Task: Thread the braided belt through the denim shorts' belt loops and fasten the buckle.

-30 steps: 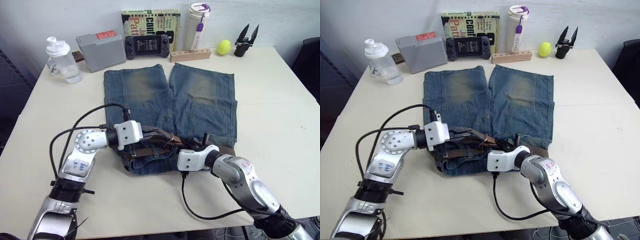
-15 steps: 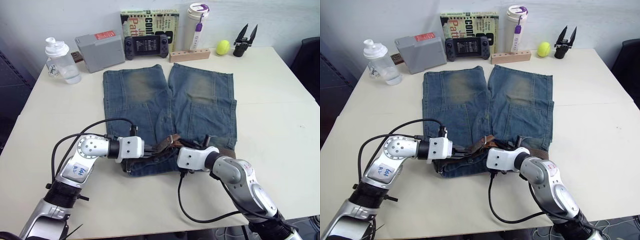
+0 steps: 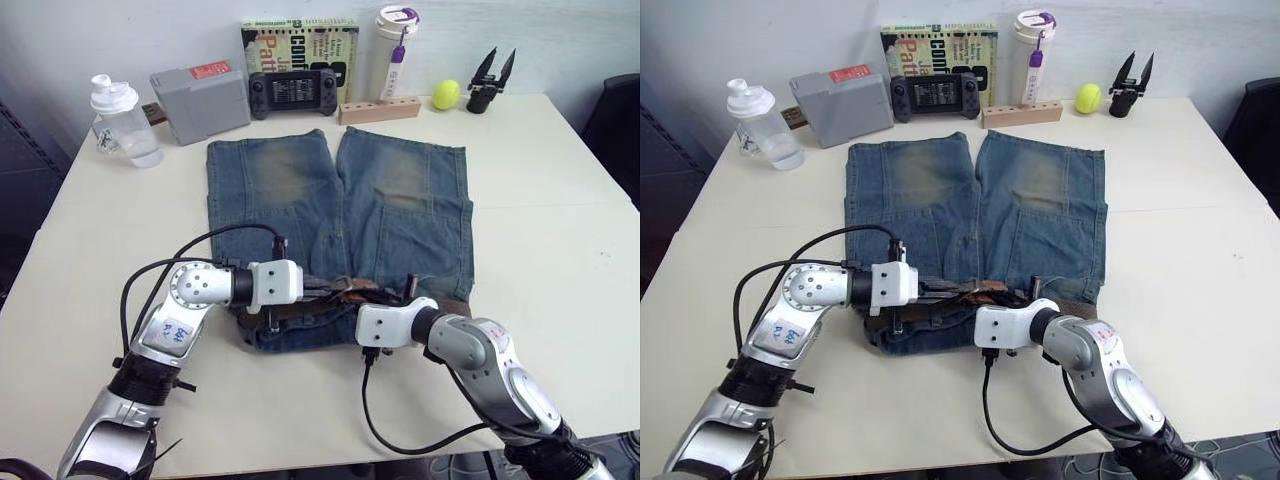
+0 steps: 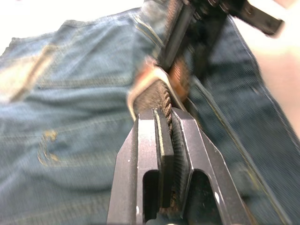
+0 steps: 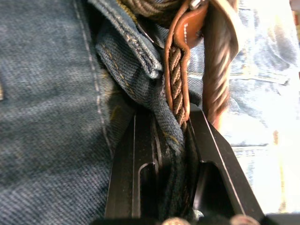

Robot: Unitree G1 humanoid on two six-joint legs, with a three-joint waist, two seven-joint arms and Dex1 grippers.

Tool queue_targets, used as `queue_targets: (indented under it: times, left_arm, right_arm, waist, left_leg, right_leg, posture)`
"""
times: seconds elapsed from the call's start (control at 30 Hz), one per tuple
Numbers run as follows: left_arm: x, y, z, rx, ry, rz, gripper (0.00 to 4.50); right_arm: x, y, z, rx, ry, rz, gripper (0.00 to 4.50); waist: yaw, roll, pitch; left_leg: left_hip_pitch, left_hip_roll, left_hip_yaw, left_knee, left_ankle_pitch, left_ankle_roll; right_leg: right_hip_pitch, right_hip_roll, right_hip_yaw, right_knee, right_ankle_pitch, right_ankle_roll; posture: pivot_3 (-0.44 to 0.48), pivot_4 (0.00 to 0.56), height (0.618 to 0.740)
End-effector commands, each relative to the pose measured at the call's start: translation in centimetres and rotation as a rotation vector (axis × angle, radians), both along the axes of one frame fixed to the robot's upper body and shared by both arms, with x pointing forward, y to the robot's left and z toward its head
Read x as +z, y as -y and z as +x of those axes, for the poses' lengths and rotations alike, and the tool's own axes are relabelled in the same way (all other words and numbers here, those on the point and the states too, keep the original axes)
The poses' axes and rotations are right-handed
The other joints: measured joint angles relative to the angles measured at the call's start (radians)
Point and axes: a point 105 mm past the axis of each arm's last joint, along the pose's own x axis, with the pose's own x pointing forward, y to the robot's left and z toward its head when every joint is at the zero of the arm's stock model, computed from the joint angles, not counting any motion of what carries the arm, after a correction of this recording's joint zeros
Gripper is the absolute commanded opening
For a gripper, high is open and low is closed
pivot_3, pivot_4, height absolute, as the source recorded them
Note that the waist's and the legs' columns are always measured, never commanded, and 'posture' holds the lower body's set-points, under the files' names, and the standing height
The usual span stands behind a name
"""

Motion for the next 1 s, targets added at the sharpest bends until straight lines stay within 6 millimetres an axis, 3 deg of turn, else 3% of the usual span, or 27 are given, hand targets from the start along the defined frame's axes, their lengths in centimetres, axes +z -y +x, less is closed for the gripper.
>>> queue_targets:
  times: [0.03,0.07,0.23,0.4,0.73,0.9,1.0]
  left_arm:
    - [0.3,1.4,-0.4,-0.054,0.023,-0.014,0.0]
    - [0.3,1.6,-0.5,-0.059,0.019,-0.018,0.0]
    - [-0.6,2.1,-0.7,-0.07,-0.016,-0.015,0.0]
    - [-0.7,2.1,-0.5,-0.062,-0.025,-0.022,0.0]
    - [-1.1,2.3,-0.4,-0.059,-0.031,-0.027,0.0]
    - [-1.1,2.5,-0.3,-0.065,-0.027,-0.028,0.0]
    - [-1.1,2.6,-0.3,-0.068,-0.023,-0.028,0.0]
  right_arm:
    - [0.4,-1.7,-1.4,0.089,-0.017,0.033,0.04]
    - [0.4,-1.7,-1.4,0.088,-0.016,0.032,0.04]
    - [0.7,-1.1,-1.4,0.054,-0.056,0.08,2.45]
    - [2.3,0.3,-2.3,0.037,-0.133,0.159,4.45]
    - [6.2,3.2,-3.2,-0.026,-0.349,0.381,4.45]
    - [7.8,4.4,-2.0,-0.062,-0.302,0.399,4.45]
    - [7.1,5.1,-0.3,-0.091,-0.185,0.275,4.45]
  waist:
    - [0.0,0.0,0.0]
    - [0.0,0.0,0.0]
    - [0.003,0.0,0.0]
    - [0.007,0.0,0.0]
    - [0.025,0.0,0.0]
    - [0.026,0.0,0.0]
    - [0.026,-0.001,0.0]
  left_leg:
    - [0.0,0.0,0.0,0.0,0.0,0.0]
    - [0.0,0.0,0.0,0.0,0.0,0.0]
    - [0.0,0.0,0.0,0.001,0.0,0.0]
    - [0.0,0.0,-0.001,0.001,0.0,0.0]
    - [0.0,0.0,-0.002,0.005,0.0,0.001]
    - [-0.001,0.0,-0.003,0.007,-0.001,0.001]
    - [-0.001,-0.001,-0.003,0.007,-0.001,0.001]
  right_leg:
    - [0.0,0.0,0.0,0.0,0.0,0.0]
    - [0.0,0.0,0.0,0.0,0.0,0.0]
    - [0.0,0.0,0.0,0.0,0.0,0.0]
    - [0.0,0.0,0.0,0.0,0.0,0.0]
    - [0.002,0.0,-0.001,0.002,0.0,0.0]
    - [0.002,-0.001,-0.001,0.002,0.0,0.0]
    - [0.003,-0.001,-0.001,0.002,0.0,0.0]
  posture:
    - [0.0,0.15,0.722]
    - [0.0,0.15,0.722]
    - [0.0,0.15,0.722]
    - [0.0,0.15,0.722]
    - [0.0,0.15,0.722]
    - [0.0,0.15,0.722]
    - [0.0,0.15,0.722]
